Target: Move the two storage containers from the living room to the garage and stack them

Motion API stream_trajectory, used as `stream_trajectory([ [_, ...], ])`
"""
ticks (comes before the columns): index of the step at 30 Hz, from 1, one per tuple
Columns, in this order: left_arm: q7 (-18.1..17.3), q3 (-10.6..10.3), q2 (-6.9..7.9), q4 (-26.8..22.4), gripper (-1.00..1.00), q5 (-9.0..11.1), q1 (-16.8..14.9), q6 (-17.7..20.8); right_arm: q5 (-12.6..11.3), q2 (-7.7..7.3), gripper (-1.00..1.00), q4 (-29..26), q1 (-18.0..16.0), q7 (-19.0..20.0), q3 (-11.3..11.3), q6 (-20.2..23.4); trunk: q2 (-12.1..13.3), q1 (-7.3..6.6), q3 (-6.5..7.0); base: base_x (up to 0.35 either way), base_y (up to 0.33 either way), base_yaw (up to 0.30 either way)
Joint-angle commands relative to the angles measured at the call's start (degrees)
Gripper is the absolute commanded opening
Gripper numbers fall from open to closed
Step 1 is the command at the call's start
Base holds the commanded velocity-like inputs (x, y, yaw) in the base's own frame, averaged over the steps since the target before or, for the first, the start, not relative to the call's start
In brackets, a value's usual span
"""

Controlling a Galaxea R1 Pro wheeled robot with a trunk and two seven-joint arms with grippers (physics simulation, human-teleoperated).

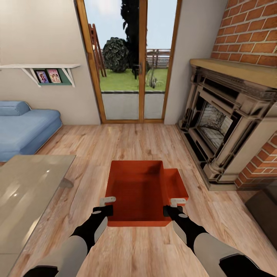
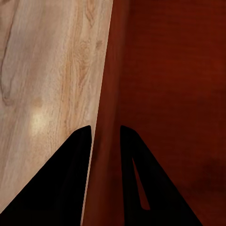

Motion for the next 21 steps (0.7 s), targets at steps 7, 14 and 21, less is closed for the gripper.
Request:
stream_trajectory([
  [7,0.5,0.6,1.87,-0.2,-1.0,-0.5,0.0,0.4,-0.4,-0.17,-1.0,0.1,-0.1,-0.4,-0.7,-0.3,-0.1,0.03,0.55,0.0,0.0,0.0],
  [14,0.5,0.6,1.86,-0.2,-1.0,-0.5,0.0,0.4,-0.4,-0.16,-1.0,0.1,-0.1,-0.4,-0.7,-0.3,-0.1,0.03,1.19,0.0,0.0,0.0],
  [21,0.5,0.6,1.88,-0.2,-1.0,-0.5,0.0,0.4,-0.4,-0.17,-1.0,0.1,-0.1,-0.5,-0.7,-0.3,-0.1,0.03,1.83,0.0,0.0,0.0],
])
